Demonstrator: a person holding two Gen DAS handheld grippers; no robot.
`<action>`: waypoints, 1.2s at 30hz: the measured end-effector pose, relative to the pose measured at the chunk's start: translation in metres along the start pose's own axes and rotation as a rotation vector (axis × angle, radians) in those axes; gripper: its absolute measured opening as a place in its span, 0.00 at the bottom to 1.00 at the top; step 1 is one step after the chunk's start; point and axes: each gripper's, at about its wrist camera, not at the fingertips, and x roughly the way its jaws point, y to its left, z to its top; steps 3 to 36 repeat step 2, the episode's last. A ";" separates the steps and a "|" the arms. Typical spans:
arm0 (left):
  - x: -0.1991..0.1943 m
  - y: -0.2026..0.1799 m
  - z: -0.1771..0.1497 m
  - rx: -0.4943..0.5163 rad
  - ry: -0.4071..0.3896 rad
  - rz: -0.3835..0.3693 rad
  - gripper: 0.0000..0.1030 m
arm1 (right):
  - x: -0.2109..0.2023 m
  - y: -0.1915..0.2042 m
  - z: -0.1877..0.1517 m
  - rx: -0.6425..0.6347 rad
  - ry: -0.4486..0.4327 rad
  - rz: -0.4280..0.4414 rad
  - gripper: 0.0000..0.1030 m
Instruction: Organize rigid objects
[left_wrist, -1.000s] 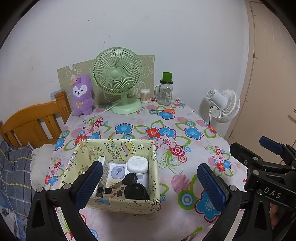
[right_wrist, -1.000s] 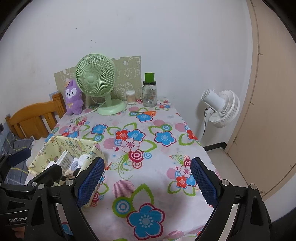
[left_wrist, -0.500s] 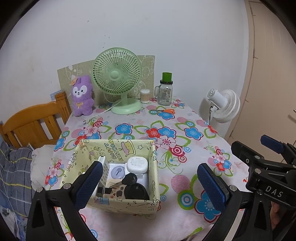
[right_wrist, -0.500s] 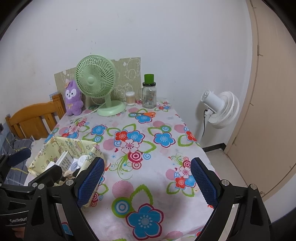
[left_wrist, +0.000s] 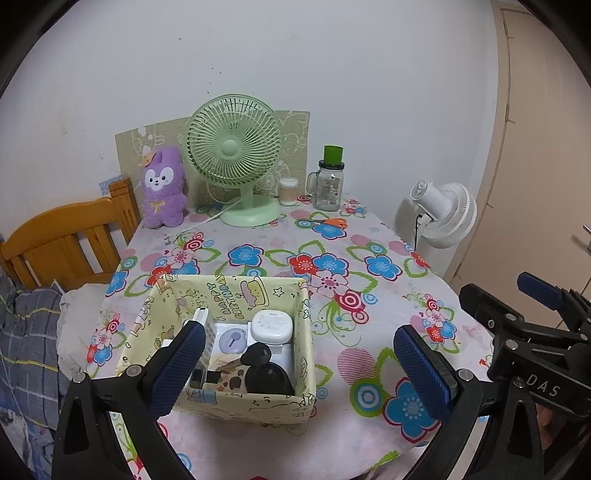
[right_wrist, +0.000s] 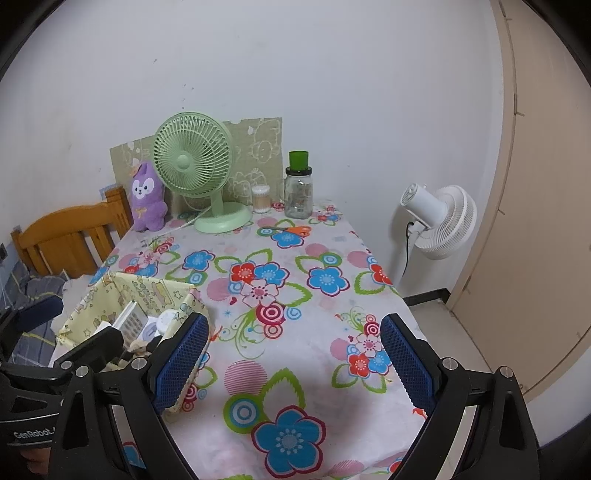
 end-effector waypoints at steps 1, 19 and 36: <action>0.000 -0.001 0.000 0.000 -0.002 0.010 1.00 | 0.000 0.000 0.000 0.001 -0.002 0.000 0.93; 0.000 0.000 0.000 0.002 -0.006 0.021 1.00 | -0.001 0.001 -0.001 0.002 -0.003 0.001 0.93; 0.000 0.000 0.000 0.002 -0.006 0.021 1.00 | -0.001 0.001 -0.001 0.002 -0.003 0.001 0.93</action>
